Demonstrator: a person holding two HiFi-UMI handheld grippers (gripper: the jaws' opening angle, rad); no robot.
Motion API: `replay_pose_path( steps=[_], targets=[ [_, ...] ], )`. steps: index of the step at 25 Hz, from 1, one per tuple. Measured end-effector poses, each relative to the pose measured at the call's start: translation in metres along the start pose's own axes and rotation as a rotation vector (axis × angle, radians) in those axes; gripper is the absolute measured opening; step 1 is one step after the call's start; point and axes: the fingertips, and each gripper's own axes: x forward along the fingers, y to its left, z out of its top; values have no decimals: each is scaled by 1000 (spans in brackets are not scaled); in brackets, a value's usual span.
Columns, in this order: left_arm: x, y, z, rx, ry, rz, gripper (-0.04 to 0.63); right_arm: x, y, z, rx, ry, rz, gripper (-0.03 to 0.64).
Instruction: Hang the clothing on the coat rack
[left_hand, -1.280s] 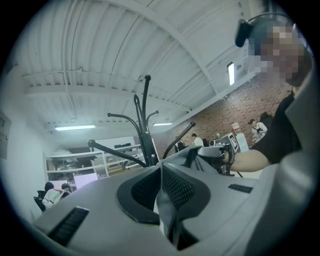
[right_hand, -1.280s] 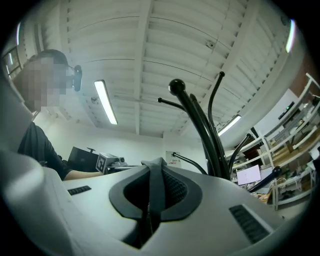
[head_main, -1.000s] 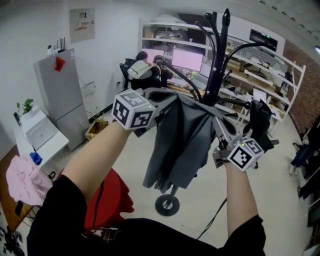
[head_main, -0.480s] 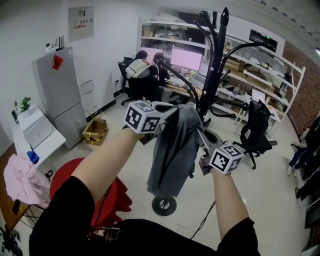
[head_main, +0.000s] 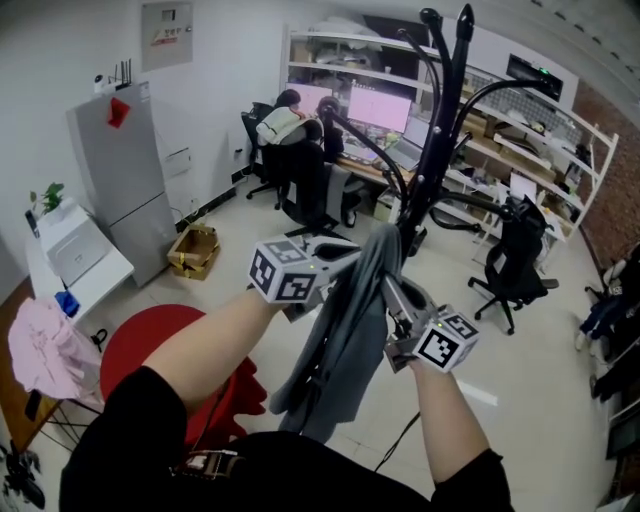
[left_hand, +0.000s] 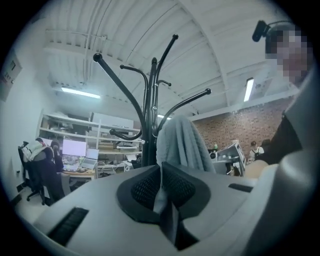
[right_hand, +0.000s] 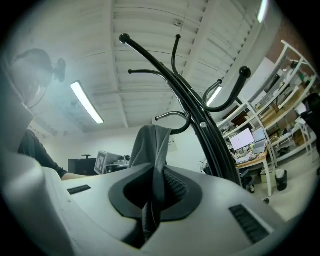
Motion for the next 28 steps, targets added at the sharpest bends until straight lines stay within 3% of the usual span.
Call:
replay_pose_path(
  steps=[7,16,28],
  targets=[
    [-6,-16,-1,-120,-146,-16,6,-5,-2,3,18,-40,-26,18],
    [-17,-7,2,-46,-188,84,9,-11,-17,-1,-47,-15,-109,61],
    [-49,-16,2,-69,-265,76,12,-32,-14,-8,-100,13,-144,74]
  ],
)
